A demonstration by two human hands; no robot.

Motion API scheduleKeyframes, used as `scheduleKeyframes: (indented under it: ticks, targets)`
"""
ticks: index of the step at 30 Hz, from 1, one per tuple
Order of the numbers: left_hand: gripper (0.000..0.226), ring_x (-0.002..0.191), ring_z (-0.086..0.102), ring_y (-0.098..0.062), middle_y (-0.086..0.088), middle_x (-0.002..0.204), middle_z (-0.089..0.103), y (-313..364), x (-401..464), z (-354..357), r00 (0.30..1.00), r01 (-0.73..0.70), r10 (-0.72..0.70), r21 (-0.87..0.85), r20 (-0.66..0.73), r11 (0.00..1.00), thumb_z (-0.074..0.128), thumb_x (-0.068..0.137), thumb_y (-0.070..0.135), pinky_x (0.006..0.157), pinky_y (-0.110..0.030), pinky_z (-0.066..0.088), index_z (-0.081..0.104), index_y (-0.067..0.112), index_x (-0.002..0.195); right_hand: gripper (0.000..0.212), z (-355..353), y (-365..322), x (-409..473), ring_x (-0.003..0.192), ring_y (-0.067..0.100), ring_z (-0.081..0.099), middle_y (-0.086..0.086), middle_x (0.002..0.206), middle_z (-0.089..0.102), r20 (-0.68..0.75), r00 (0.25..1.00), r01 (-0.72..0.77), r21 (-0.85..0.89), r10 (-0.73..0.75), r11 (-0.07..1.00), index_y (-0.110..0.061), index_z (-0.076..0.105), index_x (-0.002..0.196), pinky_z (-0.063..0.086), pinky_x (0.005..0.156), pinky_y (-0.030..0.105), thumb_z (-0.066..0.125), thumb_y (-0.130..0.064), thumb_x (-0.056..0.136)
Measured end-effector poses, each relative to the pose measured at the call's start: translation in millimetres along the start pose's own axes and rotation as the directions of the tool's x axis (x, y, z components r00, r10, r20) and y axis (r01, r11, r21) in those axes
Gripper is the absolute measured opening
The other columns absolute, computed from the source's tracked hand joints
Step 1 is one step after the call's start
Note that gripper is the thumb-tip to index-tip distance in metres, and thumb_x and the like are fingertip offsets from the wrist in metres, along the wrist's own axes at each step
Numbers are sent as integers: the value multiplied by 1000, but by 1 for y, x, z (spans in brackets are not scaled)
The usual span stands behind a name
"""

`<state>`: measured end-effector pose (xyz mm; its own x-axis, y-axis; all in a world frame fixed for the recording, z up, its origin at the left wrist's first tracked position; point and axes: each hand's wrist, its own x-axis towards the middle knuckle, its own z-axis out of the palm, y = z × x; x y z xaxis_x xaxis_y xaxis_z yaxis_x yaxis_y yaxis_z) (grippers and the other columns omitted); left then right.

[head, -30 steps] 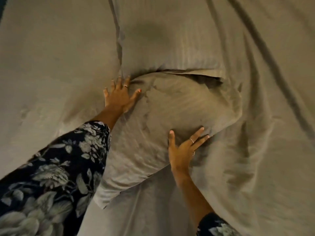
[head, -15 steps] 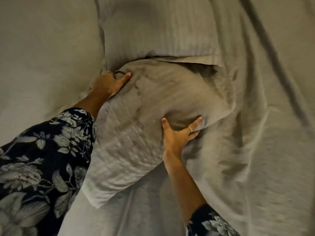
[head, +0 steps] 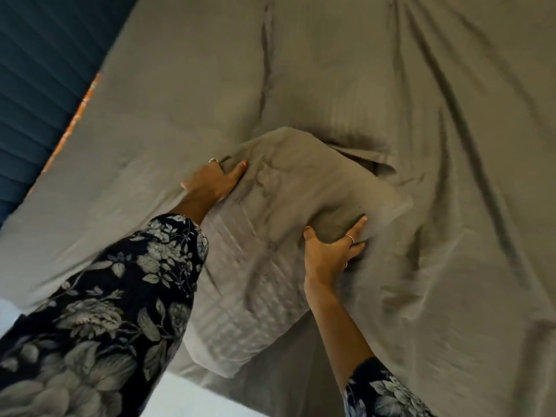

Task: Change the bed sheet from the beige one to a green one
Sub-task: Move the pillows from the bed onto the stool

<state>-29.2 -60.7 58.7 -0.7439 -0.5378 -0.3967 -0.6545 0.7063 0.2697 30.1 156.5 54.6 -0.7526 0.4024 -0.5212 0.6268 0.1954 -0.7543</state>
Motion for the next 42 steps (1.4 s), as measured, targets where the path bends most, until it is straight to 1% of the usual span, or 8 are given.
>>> scheduleKeyframes:
  ticks: [9, 14, 19, 23, 28, 32, 37, 42]
  targets:
    - [77, 127, 45, -39, -24, 137, 49, -167, -144, -88, 911, 308, -389, -399, -137, 863, 42, 89, 66, 105, -40, 36, 47, 6, 137, 107, 13, -23, -133, 140, 34, 25, 16, 159, -1, 363, 855, 410, -39, -369, 911, -48, 4, 148, 29, 113, 42, 77, -22, 74]
    - [75, 122, 48, -41, -25, 134, 51, -290, -257, -96, 777, 416, -617, -636, -122, 650, 42, 93, 60, 104, -43, 40, 51, -3, 132, 101, 40, -24, -229, 141, 30, 24, 17, 157, 7, 610, 581, 661, 32, -539, 749, -38, 15, 151, 25, 110, 31, 79, -17, 75]
    - [64, 117, 53, -42, -28, 126, 56, -391, -380, -76, 590, 463, -803, -781, -80, 418, 41, 98, 48, 99, -42, 43, 53, -8, 126, 92, 70, 1, -341, 134, 27, 38, 9, 156, 16, 811, 258, 805, 120, -525, 581, -41, 22, 148, 30, 107, 30, 77, -24, 76]
    - [57, 118, 52, -40, -26, 129, 55, -442, -478, -46, 453, 417, -891, -887, 15, 197, 39, 101, 41, 99, -40, 43, 51, -8, 129, 82, 94, 33, -431, 129, 22, 44, 4, 147, 32, 859, 17, 864, 244, -511, 440, -43, 32, 144, 39, 106, 37, 74, -29, 75]
    - [54, 119, 50, -38, -22, 132, 52, -489, -587, -16, 277, 273, -955, -962, 106, -27, 35, 102, 39, 102, -44, 42, 47, -4, 132, 75, 118, 78, -562, 137, 20, 35, 3, 155, 23, 856, -366, 857, 463, -366, 227, -43, 35, 143, 37, 109, 43, 72, -28, 79]
    - [53, 107, 55, -36, -20, 118, 58, -512, -630, 1, 153, 73, -957, -968, 248, -239, 34, 101, 41, 97, -46, 47, 52, -2, 126, 73, 135, 105, -647, 130, 21, 44, -3, 149, 29, 785, -572, 794, 603, -236, 79, -43, 35, 142, 38, 106, 44, 70, -28, 81]
    - [42, 64, 47, -24, -12, 78, 48, -547, -648, 11, 126, -158, -918, -906, 376, -393, 33, 103, 37, 60, -33, 45, 47, 7, 78, 75, 173, 143, -731, 134, 23, 40, -5, 153, 25, 700, -714, 701, 713, -39, -27, -47, 32, 143, 37, 107, 45, 71, -29, 81]
    - [35, 63, 38, -16, -3, 75, 40, -593, -647, 10, 201, -316, -879, -821, 432, -475, 32, 104, 34, 61, -29, 38, 39, 16, 75, 75, 232, 178, -801, 132, 21, 43, -5, 148, 35, 623, -779, 620, 782, 69, -59, -45, 38, 141, 39, 105, 41, 73, -24, 78]
